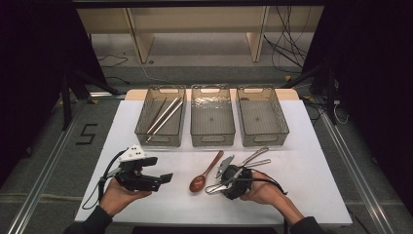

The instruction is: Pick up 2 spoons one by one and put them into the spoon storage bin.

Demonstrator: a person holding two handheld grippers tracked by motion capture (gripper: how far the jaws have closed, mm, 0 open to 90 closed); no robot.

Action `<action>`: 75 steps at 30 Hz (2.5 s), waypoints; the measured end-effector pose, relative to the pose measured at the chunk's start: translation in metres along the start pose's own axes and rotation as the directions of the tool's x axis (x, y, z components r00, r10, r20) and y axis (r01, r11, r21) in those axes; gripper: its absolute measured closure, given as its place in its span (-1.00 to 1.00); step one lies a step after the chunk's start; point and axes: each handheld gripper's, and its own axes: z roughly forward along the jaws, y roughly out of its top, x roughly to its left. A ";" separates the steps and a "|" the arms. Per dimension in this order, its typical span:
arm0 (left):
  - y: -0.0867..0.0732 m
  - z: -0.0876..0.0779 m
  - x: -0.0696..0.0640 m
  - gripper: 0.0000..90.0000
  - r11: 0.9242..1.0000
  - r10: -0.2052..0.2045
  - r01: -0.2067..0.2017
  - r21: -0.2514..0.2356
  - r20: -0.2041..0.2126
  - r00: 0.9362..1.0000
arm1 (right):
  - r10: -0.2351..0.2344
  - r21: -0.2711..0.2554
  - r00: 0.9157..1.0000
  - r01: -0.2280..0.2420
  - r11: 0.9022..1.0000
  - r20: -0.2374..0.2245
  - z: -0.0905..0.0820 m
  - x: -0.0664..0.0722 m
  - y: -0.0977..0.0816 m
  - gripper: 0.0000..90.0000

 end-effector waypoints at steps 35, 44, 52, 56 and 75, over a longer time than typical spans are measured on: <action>-0.002 0.004 0.000 -0.60 1.000 0.006 -0.006 0.022 0.004 1.000 | -0.064 0.018 0.998 0.065 0.998 -0.007 -0.017 0.002 0.000 0.91; -0.001 0.002 0.001 -0.60 1.000 -0.002 0.002 -0.007 0.002 1.000 | -0.008 -0.081 1.000 0.009 0.997 0.014 -0.038 -0.006 -0.003 0.91; -0.001 0.000 0.001 -0.61 0.999 -0.003 0.002 -0.038 -0.013 1.000 | 0.051 -0.145 0.998 -0.045 0.988 0.038 -0.051 -0.020 -0.002 0.91; -0.001 -0.002 0.005 -0.62 0.998 -0.016 0.014 -0.063 -0.027 1.000 | 0.084 -0.178 0.995 -0.073 0.981 0.056 -0.059 -0.032 0.001 0.91; -0.001 -0.003 0.008 -0.62 0.996 -0.029 0.026 -0.086 -0.037 0.999 | 0.215 -0.287 0.973 -0.184 0.940 0.079 -0.081 -0.082 0.042 0.91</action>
